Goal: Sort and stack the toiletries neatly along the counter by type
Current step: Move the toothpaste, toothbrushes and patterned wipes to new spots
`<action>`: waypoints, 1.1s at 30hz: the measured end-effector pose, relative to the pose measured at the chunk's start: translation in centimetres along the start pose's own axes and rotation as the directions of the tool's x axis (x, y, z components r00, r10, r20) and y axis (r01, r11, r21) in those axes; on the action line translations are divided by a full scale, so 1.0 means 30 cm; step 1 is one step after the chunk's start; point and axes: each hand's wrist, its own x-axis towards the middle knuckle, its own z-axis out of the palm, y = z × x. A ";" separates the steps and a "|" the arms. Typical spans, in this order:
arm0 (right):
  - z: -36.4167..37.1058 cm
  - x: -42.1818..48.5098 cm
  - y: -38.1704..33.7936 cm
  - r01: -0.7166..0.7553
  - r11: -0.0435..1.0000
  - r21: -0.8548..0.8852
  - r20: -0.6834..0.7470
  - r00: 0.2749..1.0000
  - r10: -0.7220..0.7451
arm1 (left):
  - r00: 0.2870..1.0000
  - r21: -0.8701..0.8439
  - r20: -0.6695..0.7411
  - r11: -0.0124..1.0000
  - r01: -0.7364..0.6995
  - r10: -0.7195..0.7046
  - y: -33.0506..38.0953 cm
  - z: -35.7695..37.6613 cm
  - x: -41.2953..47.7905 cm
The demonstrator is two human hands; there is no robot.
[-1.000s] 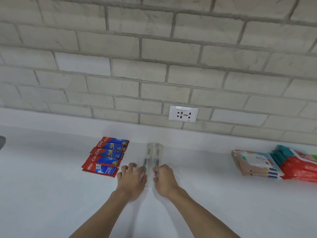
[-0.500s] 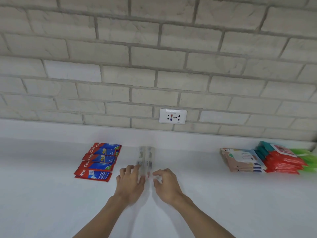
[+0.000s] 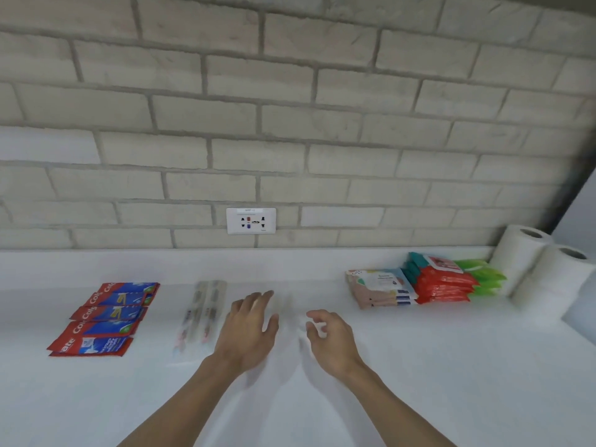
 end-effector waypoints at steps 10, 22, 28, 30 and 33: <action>-0.423 0.081 0.271 -0.193 0.981 0.029 -0.082 0.977 0.194 | 0.971 -0.226 0.221 0.963 0.143 -0.093 0.381 0.222 0.126; -0.617 0.230 0.448 -0.289 0.949 0.124 -0.067 0.952 0.298 | 0.881 -0.459 0.341 0.760 0.460 -0.327 0.593 0.376 0.254; -0.617 0.286 0.489 -0.243 0.960 0.138 -0.049 0.967 0.252 | 0.845 -0.479 0.384 0.702 0.526 -0.371 0.601 0.442 0.333; -0.612 0.300 0.504 -0.242 0.960 0.141 -0.039 0.968 0.249 | 0.847 -0.491 0.382 0.696 0.524 -0.369 0.610 0.455 0.356; -0.610 0.318 0.514 -0.236 0.959 0.156 -0.028 0.970 0.243 | 0.849 -0.504 0.361 0.685 0.526 -0.387 0.608 0.487 0.389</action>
